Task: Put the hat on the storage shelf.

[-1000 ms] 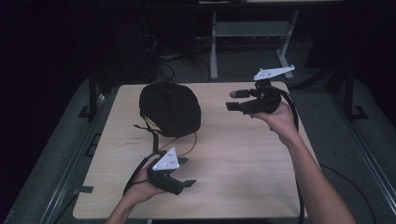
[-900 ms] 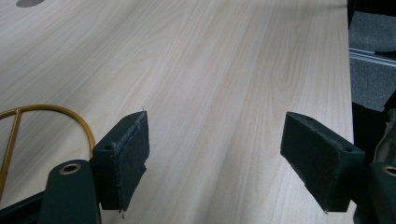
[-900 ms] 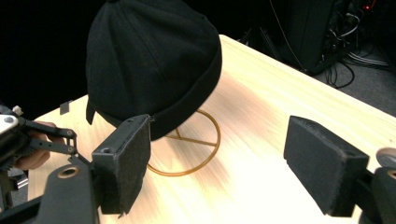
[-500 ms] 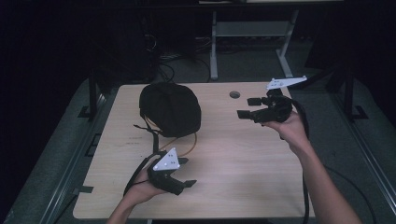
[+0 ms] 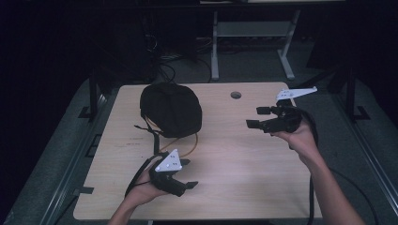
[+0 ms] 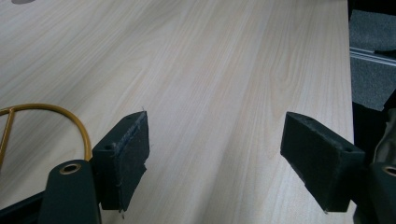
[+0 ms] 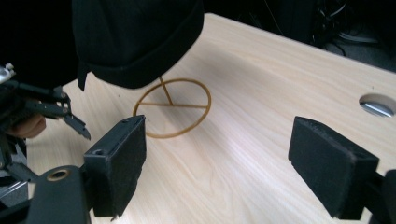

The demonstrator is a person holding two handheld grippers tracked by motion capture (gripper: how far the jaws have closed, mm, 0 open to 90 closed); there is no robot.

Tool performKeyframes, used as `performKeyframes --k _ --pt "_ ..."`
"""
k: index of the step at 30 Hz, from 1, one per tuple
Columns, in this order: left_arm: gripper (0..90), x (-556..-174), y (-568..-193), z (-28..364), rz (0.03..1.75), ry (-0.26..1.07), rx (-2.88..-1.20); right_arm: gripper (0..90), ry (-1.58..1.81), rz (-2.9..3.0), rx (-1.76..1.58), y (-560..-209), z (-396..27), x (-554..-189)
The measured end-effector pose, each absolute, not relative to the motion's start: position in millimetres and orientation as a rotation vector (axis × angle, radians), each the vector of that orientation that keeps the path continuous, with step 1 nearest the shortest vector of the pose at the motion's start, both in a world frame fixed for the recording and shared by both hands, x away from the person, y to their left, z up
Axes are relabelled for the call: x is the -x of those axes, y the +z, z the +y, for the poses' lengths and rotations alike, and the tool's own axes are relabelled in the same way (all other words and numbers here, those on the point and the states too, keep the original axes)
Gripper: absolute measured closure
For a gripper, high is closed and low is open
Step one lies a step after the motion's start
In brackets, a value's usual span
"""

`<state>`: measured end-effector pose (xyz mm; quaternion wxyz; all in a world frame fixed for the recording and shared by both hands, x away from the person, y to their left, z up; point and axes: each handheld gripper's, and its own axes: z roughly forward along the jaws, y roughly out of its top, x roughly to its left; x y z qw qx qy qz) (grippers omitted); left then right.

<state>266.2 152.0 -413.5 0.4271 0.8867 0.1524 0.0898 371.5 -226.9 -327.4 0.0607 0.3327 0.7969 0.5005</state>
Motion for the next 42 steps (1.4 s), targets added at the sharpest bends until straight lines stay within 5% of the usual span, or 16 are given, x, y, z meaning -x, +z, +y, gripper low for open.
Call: performKeyframes --k 42 --pt "23.5 -264.6 -420.4 148.4 0.380 0.217 -2.232 17.7 1.490 2.389 -1.203 -408.9 -295.1 -316.7"
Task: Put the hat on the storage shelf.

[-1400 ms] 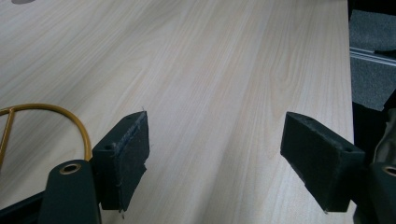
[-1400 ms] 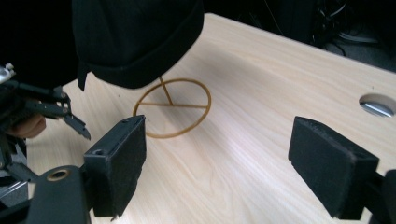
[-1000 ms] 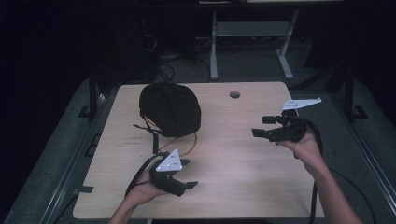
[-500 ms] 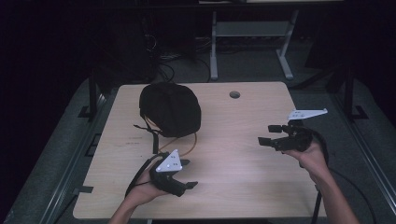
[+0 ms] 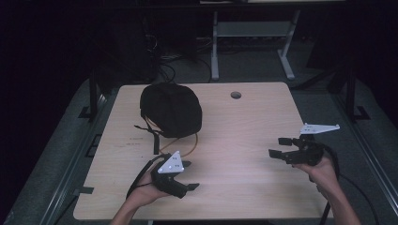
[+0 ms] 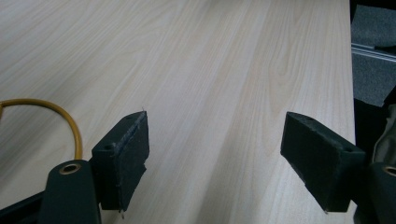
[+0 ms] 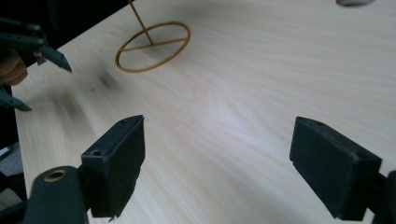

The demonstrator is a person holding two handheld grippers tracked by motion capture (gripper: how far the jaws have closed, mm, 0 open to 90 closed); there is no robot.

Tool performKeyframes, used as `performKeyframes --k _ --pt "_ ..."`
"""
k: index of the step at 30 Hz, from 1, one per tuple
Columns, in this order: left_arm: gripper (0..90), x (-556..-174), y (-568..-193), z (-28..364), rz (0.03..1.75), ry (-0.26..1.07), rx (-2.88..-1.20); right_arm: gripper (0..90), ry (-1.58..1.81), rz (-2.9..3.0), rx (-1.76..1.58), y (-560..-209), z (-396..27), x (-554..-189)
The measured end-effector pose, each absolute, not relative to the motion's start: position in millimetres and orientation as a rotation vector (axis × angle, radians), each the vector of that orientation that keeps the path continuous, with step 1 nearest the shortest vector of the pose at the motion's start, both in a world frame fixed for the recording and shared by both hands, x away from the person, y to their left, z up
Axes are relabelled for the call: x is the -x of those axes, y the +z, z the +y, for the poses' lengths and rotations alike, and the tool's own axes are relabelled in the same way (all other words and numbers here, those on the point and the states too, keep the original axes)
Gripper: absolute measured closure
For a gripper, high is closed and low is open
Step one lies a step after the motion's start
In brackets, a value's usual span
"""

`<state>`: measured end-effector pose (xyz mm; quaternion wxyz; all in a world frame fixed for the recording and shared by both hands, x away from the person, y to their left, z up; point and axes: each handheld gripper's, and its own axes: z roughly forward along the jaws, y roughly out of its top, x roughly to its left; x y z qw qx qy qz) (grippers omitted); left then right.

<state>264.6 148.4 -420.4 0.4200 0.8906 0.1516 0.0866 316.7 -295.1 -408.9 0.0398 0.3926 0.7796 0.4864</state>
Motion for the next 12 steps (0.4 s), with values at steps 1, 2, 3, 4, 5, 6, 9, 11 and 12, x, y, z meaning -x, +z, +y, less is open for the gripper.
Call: performKeyframes --k 1,2,3,4,5,6,9,11,12 --pt "23.5 -264.6 -420.8 148.5 0.382 0.217 -2.232 17.6 1.486 2.390 -1.206 -412.3 -296.6 -313.7" --pt "23.5 -264.6 -420.9 148.7 0.383 0.216 -2.232 17.6 1.486 2.388 -1.207 -414.6 -297.6 -310.8" --pt "23.5 -264.6 -421.4 148.7 0.386 0.214 -2.231 17.7 1.491 2.389 -1.204 -416.4 -298.6 -308.8" --pt "23.5 -264.5 -421.6 148.6 0.384 0.212 -2.236 17.6 1.495 2.388 -1.208 -418.9 -299.6 -306.1" --pt "23.5 -264.3 -421.8 148.4 0.384 0.210 -2.238 17.4 1.496 2.387 -1.209 -422.0 -301.0 -302.3" --pt "23.5 -264.0 -421.8 148.2 0.381 0.210 -2.240 17.4 1.500 2.386 -1.210 -423.9 -301.7 -299.9" --pt "23.1 -261.2 -421.3 146.3 0.372 0.205 -2.238 17.3 1.512 2.366 -1.222 -433.1 -302.2 -283.5" --pt "22.9 -257.8 -420.8 145.6 0.370 0.208 -2.236 17.0 1.533 2.341 -1.218 -439.8 -300.8 -270.3" --pt "22.9 -255.0 -421.0 145.8 0.374 0.206 -2.233 16.8 1.550 2.332 -1.206 -443.8 -299.7 -262.3"
